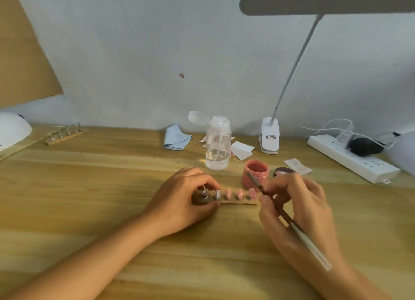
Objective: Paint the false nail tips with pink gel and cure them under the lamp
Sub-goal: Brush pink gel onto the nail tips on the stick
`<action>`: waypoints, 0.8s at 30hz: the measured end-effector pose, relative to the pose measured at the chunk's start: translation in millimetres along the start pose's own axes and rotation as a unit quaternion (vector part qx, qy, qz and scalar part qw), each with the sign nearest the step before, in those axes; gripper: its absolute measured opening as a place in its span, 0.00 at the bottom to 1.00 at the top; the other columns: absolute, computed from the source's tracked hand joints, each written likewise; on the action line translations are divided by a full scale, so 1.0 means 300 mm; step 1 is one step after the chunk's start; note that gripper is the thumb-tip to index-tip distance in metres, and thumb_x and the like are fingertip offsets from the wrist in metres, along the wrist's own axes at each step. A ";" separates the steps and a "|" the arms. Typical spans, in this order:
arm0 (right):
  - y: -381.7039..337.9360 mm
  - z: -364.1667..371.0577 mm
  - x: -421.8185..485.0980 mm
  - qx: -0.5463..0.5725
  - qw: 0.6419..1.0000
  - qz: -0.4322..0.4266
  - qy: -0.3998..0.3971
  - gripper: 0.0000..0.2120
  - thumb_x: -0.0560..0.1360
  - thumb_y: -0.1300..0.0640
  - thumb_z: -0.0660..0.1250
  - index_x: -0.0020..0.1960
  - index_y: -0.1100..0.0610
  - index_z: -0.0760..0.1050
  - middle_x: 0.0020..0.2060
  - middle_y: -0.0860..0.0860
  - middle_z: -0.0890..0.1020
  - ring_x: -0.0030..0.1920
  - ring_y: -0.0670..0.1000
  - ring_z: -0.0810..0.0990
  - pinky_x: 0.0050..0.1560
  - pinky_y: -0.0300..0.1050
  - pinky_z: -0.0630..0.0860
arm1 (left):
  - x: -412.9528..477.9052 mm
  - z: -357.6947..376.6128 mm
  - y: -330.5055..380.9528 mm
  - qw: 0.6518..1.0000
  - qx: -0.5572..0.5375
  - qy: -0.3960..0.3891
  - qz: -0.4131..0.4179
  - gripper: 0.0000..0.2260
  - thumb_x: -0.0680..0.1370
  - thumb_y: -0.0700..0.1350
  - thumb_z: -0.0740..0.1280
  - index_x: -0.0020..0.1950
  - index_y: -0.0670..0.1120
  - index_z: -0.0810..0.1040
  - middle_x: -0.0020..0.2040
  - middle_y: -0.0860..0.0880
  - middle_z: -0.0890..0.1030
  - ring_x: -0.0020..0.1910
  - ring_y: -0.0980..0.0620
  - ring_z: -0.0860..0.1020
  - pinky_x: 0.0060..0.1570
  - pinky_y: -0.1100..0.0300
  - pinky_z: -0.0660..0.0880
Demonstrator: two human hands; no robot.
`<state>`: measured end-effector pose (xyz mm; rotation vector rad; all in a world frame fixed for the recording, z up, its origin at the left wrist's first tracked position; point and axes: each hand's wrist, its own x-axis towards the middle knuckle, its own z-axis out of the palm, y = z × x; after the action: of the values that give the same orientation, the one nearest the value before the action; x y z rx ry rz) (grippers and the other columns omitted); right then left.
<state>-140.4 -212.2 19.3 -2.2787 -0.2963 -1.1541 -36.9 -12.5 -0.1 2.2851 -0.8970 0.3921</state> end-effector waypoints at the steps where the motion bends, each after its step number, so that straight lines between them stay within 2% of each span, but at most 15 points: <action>1: -0.004 -0.001 -0.002 0.001 1.000 -0.008 0.000 0.07 0.72 0.52 0.62 0.45 0.54 0.74 0.36 0.37 0.78 0.45 0.34 0.73 0.56 0.46 0.69 | 0.002 0.001 -0.006 1.000 -0.012 -0.005 -0.014 0.08 0.71 0.51 0.75 0.47 0.57 0.81 0.44 0.60 0.78 0.47 0.60 0.75 0.46 0.63 0.71; 4: 0.008 0.005 0.002 0.021 1.000 0.014 0.017 0.04 0.75 0.51 0.62 0.47 0.51 0.74 0.41 0.37 0.79 0.42 0.36 0.76 0.55 0.55 0.73 | 0.010 0.002 -0.020 0.998 -0.044 -0.021 -0.040 0.08 0.70 0.53 0.76 0.45 0.61 0.79 0.42 0.61 0.77 0.46 0.62 0.74 0.44 0.67 0.68; 6: 0.026 0.007 0.009 0.036 0.998 0.038 0.028 0.03 0.77 0.54 0.68 0.47 0.50 0.74 0.40 0.36 0.80 0.41 0.39 0.78 0.52 0.56 0.75 | 0.013 0.003 -0.026 0.998 -0.044 -0.031 -0.041 0.08 0.70 0.55 0.76 0.47 0.60 0.80 0.42 0.63 0.77 0.46 0.63 0.75 0.44 0.69 0.68; 10: 0.057 0.001 0.015 0.108 0.987 0.114 0.043 0.07 0.74 0.53 0.71 0.48 0.46 0.74 0.42 0.39 0.82 0.43 0.43 0.81 0.43 0.41 0.76 | 0.010 0.003 -0.026 0.998 -0.031 -0.035 -0.045 0.09 0.70 0.57 0.75 0.47 0.59 0.80 0.43 0.62 0.78 0.47 0.61 0.75 0.49 0.61 0.72; 13: 0.054 0.003 0.018 0.103 0.988 0.113 0.026 0.07 0.73 0.46 0.64 0.50 0.44 0.74 0.44 0.34 0.82 0.45 0.41 0.80 0.44 0.35 0.74 | 0.008 0.003 -0.021 0.998 -0.015 -0.039 -0.045 0.12 0.68 0.61 0.72 0.48 0.58 0.80 0.44 0.59 0.78 0.48 0.59 0.75 0.52 0.59 0.73; 14: 0.048 0.008 0.020 0.089 0.991 0.099 0.013 0.08 0.73 0.45 0.62 0.50 0.43 0.74 0.45 0.34 0.81 0.44 0.41 0.80 0.46 0.37 0.75 | 0.007 0.000 -0.020 0.998 -0.010 -0.040 -0.047 0.14 0.67 0.62 0.71 0.49 0.58 0.80 0.45 0.59 0.78 0.49 0.59 0.74 0.52 0.59 0.72; 18: 0.053 0.025 0.021 0.025 0.998 0.057 0.001 0.08 0.76 0.50 0.62 0.53 0.49 0.75 0.46 0.36 0.80 0.41 0.43 0.80 0.48 0.59 0.76 | 0.006 0.000 -0.012 0.998 0.006 -0.041 -0.051 0.16 0.65 0.63 0.69 0.48 0.57 0.80 0.45 0.59 0.77 0.49 0.59 0.73 0.52 0.60 0.72; 21: 0.074 0.023 0.031 -0.002 0.998 0.051 0.025 0.03 0.78 0.53 0.66 0.52 0.50 0.74 0.44 0.40 0.81 0.40 0.47 0.81 0.45 0.59 0.77 | 0.003 -0.003 -0.004 0.999 0.002 -0.027 -0.046 0.11 0.67 0.58 0.70 0.46 0.56 0.80 0.44 0.57 0.77 0.48 0.58 0.74 0.52 0.59 0.72; 24: 0.092 0.027 0.039 -0.003 0.995 0.087 0.057 0.09 0.74 0.61 0.70 0.52 0.53 0.75 0.42 0.44 0.82 0.40 0.48 0.81 0.47 0.60 0.77 | 0.003 -0.009 0.000 0.999 -0.001 -0.012 -0.031 0.07 0.70 0.52 0.73 0.46 0.57 0.79 0.43 0.58 0.77 0.47 0.58 0.74 0.50 0.60 0.72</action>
<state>-116.0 -230.6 14.1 -2.1857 -0.0499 -1.1896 -36.5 -11.1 2.4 2.3141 -0.8352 0.3384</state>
